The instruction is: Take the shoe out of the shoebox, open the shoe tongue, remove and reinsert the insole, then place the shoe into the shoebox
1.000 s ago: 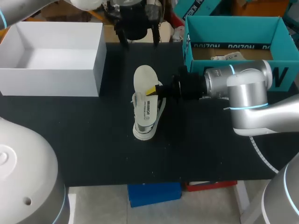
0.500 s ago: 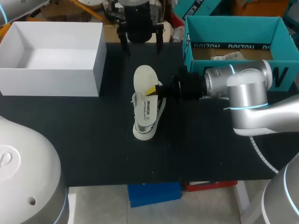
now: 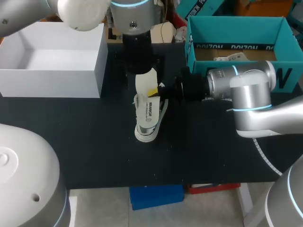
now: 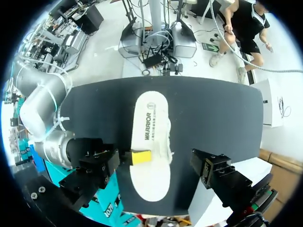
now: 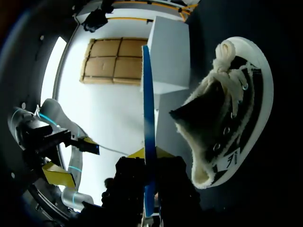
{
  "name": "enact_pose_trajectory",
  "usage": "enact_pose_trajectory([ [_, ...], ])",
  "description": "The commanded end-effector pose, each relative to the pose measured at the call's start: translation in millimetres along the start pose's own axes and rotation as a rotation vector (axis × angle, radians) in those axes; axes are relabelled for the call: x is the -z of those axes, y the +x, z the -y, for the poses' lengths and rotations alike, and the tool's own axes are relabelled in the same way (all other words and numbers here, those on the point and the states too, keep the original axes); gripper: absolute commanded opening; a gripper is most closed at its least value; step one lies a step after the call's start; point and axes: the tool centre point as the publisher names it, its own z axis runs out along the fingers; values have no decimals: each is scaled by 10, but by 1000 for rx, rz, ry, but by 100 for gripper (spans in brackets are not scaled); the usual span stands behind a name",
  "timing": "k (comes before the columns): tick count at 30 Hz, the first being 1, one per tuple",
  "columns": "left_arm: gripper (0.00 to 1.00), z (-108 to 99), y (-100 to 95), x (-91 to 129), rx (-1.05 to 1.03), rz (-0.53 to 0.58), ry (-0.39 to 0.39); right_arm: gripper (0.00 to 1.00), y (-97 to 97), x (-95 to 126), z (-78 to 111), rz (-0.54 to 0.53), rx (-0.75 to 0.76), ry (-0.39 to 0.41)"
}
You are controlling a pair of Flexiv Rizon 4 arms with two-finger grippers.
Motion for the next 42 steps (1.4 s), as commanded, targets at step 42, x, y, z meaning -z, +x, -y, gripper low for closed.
enact_pose_trajectory([
  [42,100,311,451,-287,-56,757,-93,0,5,1,4,4,-1,0],
])
